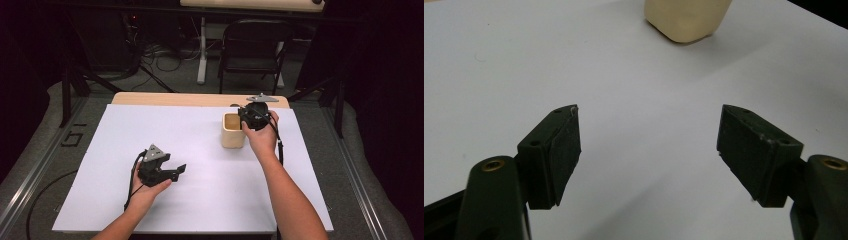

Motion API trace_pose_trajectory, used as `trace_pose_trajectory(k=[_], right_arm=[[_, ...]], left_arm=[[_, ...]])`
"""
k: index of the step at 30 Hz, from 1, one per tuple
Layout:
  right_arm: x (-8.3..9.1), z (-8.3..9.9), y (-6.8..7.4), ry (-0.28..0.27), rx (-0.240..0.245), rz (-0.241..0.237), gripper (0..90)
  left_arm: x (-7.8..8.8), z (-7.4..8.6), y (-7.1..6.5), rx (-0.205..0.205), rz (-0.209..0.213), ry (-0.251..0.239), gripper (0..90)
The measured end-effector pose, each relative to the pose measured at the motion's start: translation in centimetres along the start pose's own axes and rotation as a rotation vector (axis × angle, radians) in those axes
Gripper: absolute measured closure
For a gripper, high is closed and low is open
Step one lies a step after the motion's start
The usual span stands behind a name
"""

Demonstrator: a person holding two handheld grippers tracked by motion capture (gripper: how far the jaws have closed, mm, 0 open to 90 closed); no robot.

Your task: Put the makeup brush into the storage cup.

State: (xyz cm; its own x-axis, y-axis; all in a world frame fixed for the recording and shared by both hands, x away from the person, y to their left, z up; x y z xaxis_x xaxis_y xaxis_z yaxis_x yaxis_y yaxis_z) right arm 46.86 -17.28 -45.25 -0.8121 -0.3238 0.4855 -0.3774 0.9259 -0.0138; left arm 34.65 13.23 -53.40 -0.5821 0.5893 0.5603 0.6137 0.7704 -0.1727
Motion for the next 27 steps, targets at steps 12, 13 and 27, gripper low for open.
trace_pose_trajectory(k=[12,13,27], right_arm=[[-0.4,0.1,0.5,0.008,0.009,-0.004,84.0],[-0.4,0.1,0.6,0.008,0.010,-0.004,84.0],[-1.0,1.0,0.6,0.030,0.022,0.006,84.0]], left_arm=[[0.0,0.0,0.0,0.000,0.000,-0.001,25.8],[0.0,0.0,0.0,0.001,0.000,-0.002,25.8],[0.0,0.0,0.0,0.000,-0.001,0.003,25.8]])
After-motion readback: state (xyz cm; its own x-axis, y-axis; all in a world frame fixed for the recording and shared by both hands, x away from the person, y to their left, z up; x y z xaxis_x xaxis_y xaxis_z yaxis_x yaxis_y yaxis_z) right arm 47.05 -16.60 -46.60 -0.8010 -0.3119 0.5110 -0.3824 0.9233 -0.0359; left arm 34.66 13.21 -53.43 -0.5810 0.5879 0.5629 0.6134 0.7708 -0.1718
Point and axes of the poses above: each handheld gripper's, and its own axes: x roughly backward along the jaws, z roughly out of its underside, y roughly to its left, the point moved 2 cm from there along -x, roughly forward along the jaws, and after that the axes turned 2 degrees about x, right-handed, at the moved point
